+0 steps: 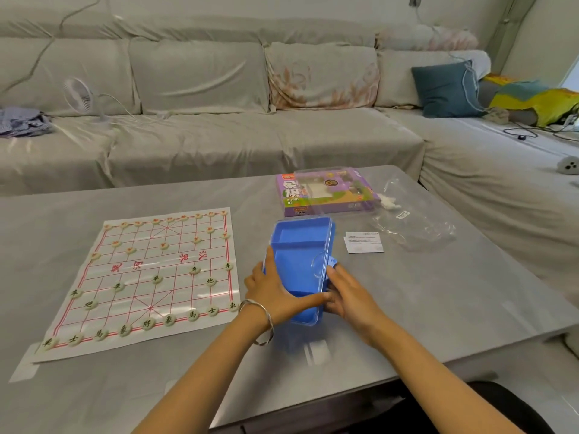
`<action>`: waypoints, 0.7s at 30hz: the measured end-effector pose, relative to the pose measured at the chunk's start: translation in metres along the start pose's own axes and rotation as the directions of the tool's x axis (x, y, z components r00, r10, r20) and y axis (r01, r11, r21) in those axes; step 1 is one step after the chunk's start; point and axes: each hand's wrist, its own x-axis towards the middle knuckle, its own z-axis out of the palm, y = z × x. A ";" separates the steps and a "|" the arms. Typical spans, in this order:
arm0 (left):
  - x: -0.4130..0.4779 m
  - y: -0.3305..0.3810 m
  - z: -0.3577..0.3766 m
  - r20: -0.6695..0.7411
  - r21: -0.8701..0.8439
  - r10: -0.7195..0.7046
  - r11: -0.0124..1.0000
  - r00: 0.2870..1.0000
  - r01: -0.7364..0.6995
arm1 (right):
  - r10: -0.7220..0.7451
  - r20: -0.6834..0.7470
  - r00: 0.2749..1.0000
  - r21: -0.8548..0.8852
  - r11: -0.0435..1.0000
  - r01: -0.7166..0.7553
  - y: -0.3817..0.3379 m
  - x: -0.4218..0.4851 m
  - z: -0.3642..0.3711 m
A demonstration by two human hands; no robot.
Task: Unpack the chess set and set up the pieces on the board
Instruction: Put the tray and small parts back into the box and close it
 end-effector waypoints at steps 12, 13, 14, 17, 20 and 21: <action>-0.006 0.016 -0.020 0.575 -0.700 -0.047 0.489 0.817 0.521 | -0.020 -0.334 0.942 -0.216 0.975 -0.056 -0.003 -0.002 -0.057; -0.005 0.016 -0.019 0.568 -0.714 -0.071 0.453 0.820 0.534 | -0.019 -0.348 0.937 -0.251 0.965 -0.074 -0.002 -0.003 -0.062; -0.003 0.016 -0.019 0.553 -0.737 -0.100 0.403 0.827 0.542 | -0.023 -0.366 0.930 -0.285 0.955 -0.088 0.000 -0.003 -0.067; 0.011 0.006 -0.022 0.364 -0.809 -0.212 0.410 0.907 0.421 | -0.054 -0.431 0.901 -0.383 0.915 -0.128 0.010 -0.002 -0.084; 0.022 -0.008 -0.025 0.151 -0.570 -0.225 0.776 0.963 0.270 | -0.053 -0.468 0.882 -0.481 0.853 -0.204 0.020 -0.002 -0.104; 0.023 -0.010 -0.024 0.133 -0.440 -0.234 0.857 0.963 0.269 | -0.035 -0.465 0.884 -0.515 0.823 -0.238 0.023 -0.003 -0.110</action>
